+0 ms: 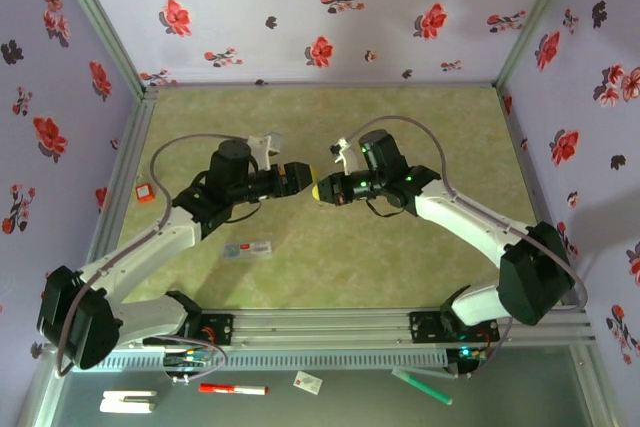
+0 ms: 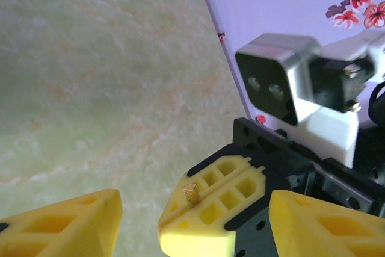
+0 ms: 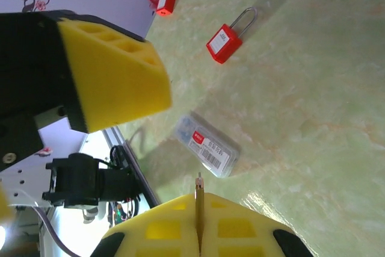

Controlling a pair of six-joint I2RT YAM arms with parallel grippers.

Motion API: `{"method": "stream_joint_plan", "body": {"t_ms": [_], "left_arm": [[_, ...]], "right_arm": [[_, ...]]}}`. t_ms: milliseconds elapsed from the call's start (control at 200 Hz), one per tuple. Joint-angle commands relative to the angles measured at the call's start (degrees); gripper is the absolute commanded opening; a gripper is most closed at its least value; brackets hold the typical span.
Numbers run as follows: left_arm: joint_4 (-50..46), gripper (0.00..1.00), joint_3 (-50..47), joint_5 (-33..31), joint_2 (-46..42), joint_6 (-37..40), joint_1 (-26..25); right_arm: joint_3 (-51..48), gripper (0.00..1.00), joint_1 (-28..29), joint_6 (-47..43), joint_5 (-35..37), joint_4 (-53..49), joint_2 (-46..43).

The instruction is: Unlock with the key

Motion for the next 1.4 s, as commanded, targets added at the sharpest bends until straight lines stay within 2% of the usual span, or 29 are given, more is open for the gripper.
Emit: {"method": "stream_joint_plan", "body": {"t_ms": [0,170,445,490,565,685,790,915,1135,1395], "left_arm": [[2.8,0.63,-0.9,4.2,0.1,-2.0,0.3],[6.8,0.58,-3.7,6.8,0.0,-4.0,0.3],[9.3,0.51,-7.9,7.0,-0.6,-5.2,0.3],[6.8,0.5,-7.7,6.1,-0.7,-4.1,0.6],[-0.4,0.5,-7.5,0.9,-2.0,-2.4,1.9],[-5.8,0.52,-9.6,-4.1,-5.4,-2.0,5.0],[-9.7,0.52,-10.0,-7.4,-7.2,-0.6,6.3],[-10.2,0.53,-11.0,-7.5,-7.7,-0.3,7.5],[-11.2,0.54,-11.8,-7.7,-8.9,0.3,9.1],[-12.2,0.55,-12.3,-8.2,-9.0,0.8,9.6]], "right_arm": [[1.3,0.0,0.2,-4.8,-4.2,-1.2,-0.1],[2.1,0.0,0.2,-8.3,-8.2,-1.4,0.0],[7.1,0.0,0.2,-15.3,-10.7,-9.1,4.2],[8.2,0.0,0.2,-16.1,-8.2,-11.5,5.8],[11.3,0.0,0.3,-19.3,-5.6,-19.1,9.4],[15.1,0.0,2.8,-23.8,6.2,-29.9,15.5],[16.8,0.0,6.0,-25.2,18.2,-34.3,21.0],[16.6,0.0,7.5,-24.4,25.8,-33.6,25.6],[17.3,0.0,9.0,-24.4,29.6,-32.2,29.9],[16.9,0.13,9.1,-25.4,29.1,-32.2,32.0]]}}
